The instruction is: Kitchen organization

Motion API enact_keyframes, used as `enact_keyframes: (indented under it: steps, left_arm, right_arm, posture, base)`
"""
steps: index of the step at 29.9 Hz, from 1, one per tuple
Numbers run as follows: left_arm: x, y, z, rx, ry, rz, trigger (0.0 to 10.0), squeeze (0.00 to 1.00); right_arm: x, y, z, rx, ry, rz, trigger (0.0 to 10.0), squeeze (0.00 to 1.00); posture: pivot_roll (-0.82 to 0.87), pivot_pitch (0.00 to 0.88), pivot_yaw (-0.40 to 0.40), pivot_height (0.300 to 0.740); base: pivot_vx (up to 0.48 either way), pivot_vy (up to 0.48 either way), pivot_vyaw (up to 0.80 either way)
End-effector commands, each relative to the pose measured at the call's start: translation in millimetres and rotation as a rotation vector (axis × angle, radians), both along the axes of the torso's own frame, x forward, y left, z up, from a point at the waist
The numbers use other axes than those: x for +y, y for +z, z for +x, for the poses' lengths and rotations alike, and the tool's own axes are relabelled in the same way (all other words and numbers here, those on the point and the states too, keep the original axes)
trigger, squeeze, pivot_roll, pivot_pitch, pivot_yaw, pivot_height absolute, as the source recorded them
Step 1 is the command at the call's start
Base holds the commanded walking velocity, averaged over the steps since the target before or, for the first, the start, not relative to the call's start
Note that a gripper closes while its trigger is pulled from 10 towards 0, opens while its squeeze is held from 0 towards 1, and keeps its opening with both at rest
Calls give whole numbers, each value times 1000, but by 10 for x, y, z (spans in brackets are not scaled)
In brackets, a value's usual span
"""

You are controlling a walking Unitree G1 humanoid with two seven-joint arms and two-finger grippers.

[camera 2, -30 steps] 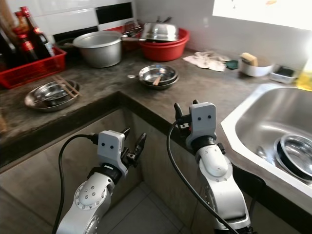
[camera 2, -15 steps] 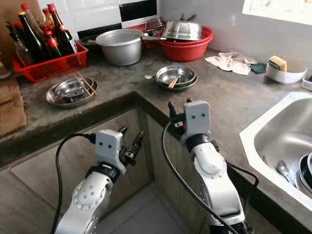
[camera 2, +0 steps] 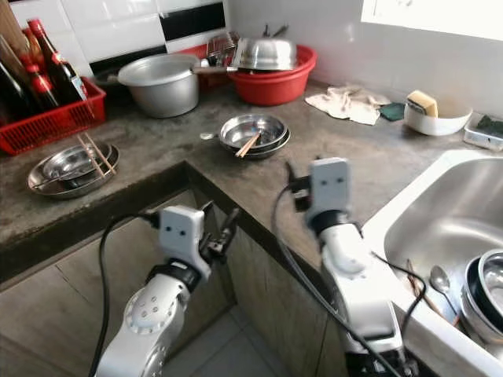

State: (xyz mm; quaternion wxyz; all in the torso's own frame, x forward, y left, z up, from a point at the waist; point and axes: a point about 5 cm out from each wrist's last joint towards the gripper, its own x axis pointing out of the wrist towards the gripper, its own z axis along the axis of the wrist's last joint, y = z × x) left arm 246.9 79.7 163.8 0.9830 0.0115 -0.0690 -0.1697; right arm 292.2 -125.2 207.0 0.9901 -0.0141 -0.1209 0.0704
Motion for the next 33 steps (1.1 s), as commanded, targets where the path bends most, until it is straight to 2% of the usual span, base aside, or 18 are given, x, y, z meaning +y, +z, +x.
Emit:
enact_keyframes:
  steps: [1,2,3,4,9,14,21,22,33]
  left_arm:
    - [63,-6,0,4,24,7,10000,0]
    - [62,-7,-1,4,24,8,10000,0]
    - [60,-7,-2,4,23,7,10000,0]
    - [58,-13,-8,6,23,6,10000,0]
    - [58,-45,-27,18,24,9,10000,0]
    - [67,-79,-82,32,27,16,10000,0]
    - [62,-74,-121,34,29,16,10000,0]
    - [64,-75,-137,36,30,16,10000,0]
    - [54,-68,-208,46,29,13,10000,0]
  right_arm:
    - [92,69,28,-28,38,16,10000,0]
    - [96,75,38,-29,40,18,10000,0]
    - [102,79,51,-31,41,17,10000,47]
    - [119,84,87,-37,47,21,10000,1000]
    - [169,81,173,-45,71,17,10000,1000]
    - [292,117,359,-64,98,-2,10000,1000]
    - [403,194,531,-90,106,-7,10000,1000]
    - [441,207,597,-95,106,-10,10000,20]
    - [537,265,809,-108,94,-21,10000,0]
  posture:
    - [60,34,-1,740]
    - [59,36,0,740]
    - [58,37,0,740]
    - [58,38,-1,740]
    - [62,45,-4,740]
    - [77,68,-16,740]
    - [88,83,-25,740]
    - [89,91,-25,740]
    - [104,125,-38,740]
  base:
    - [0,0,0]
    - [0,0,0]
    - [0,0,0]
    - [0,0,0]
    - [0,0,0]
    - [0,0,0]
    - [0,0,0]
    - [0,0,0]
    - [0,0,0]
